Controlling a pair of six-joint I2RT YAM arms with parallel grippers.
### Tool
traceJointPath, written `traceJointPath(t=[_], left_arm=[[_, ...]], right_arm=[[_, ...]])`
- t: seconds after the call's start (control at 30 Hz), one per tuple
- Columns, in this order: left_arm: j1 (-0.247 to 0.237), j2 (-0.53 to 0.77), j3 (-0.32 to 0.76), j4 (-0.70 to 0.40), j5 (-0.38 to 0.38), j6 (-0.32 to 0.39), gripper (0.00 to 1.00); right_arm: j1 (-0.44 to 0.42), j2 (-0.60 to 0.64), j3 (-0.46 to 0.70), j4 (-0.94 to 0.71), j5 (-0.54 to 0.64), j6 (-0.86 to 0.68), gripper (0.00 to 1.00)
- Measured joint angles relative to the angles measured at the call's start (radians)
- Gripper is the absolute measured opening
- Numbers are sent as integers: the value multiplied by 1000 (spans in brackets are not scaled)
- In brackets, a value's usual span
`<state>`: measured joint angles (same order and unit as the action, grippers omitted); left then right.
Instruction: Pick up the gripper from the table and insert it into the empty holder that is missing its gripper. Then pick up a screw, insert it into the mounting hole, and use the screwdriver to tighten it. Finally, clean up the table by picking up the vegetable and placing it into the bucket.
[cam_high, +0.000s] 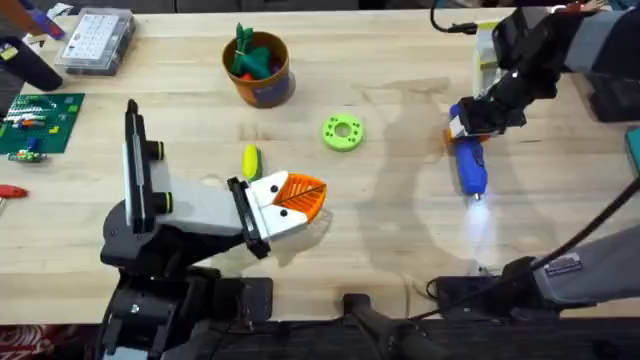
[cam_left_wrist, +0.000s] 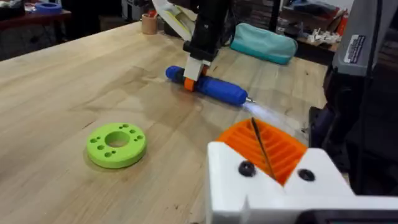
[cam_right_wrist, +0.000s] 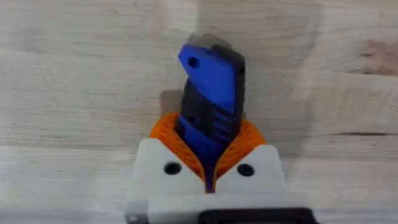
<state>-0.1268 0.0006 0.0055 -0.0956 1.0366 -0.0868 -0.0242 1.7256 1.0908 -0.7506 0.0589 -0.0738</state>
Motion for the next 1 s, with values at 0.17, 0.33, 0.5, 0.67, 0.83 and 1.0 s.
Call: traceJointPath(t=[0.17,0.33,0.5,0.67,0.83,1.0], left_arm=[[0,0,0,0,0,0,4],[0,0,0,0,0,0,4],[0,0,0,0,0,0,4],[0,0,0,0,0,0,4],[0,0,0,0,0,0,4],[0,0,0,0,0,0,4]], right_arm=[[0,0,0,1,0,-1,25],[0,0,0,11,0,-1,25],[0,0,7,-39,-10,-1,25],[0,-3,90,-59,-61,4,25],[9,-76,218,-57,-97,17,25],[51,-175,333,-58,-107,21,25]])
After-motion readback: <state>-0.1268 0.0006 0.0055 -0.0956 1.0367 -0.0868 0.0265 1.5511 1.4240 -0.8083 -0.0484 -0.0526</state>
